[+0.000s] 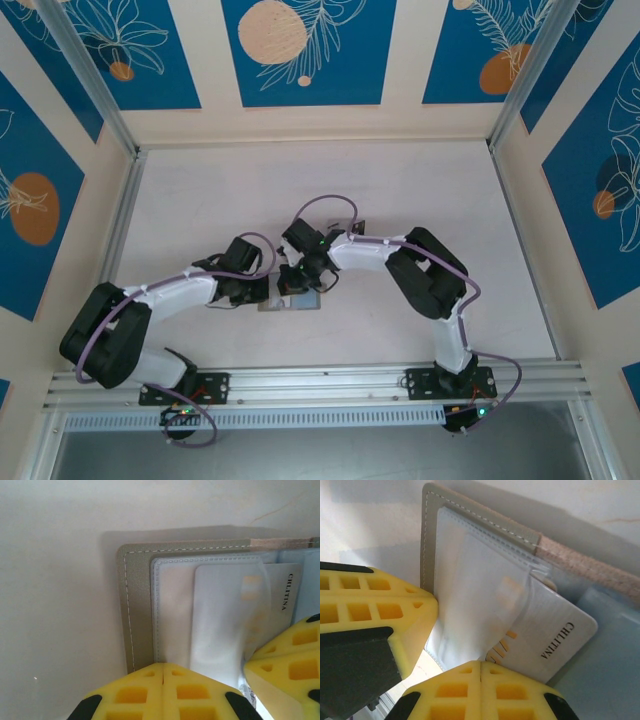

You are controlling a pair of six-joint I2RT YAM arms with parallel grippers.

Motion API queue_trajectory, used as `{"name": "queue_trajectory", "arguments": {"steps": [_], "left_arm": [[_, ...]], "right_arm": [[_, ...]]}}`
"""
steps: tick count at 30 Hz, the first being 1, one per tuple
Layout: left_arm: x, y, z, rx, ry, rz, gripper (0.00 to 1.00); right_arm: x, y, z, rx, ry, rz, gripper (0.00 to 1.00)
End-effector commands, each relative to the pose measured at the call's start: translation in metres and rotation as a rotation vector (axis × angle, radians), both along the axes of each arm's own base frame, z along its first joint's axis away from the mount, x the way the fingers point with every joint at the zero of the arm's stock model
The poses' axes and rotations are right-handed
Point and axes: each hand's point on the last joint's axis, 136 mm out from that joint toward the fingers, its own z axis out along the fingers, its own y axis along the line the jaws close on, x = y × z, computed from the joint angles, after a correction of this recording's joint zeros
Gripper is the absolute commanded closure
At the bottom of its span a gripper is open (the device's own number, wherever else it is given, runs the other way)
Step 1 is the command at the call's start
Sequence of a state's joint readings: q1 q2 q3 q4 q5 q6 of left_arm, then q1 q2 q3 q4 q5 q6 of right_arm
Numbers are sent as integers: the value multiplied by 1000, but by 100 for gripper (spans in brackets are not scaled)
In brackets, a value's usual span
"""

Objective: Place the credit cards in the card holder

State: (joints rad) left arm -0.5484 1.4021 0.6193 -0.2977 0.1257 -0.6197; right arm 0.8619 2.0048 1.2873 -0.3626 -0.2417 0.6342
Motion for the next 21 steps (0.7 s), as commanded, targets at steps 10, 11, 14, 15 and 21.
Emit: {"name": "queue_trajectory", "arguments": {"steps": [10, 11, 14, 15, 21], "left_arm": [[-26, 19, -28, 86, 98, 11, 95], [-26, 19, -27, 87, 97, 11, 95], [-26, 20, -26, 90, 94, 13, 95], [-27, 21, -26, 91, 93, 14, 95], [-27, 21, -26, 89, 94, 14, 95]], "right_arm": [[1, -29, 8, -128, -43, -14, 100], [2, -29, 5, -138, -41, -15, 100], [6, -29, -1, -169, -44, -22, 100], [6, -29, -3, -170, -43, -22, 100], [4, -21, -9, -156, -26, -7, 100]]}}
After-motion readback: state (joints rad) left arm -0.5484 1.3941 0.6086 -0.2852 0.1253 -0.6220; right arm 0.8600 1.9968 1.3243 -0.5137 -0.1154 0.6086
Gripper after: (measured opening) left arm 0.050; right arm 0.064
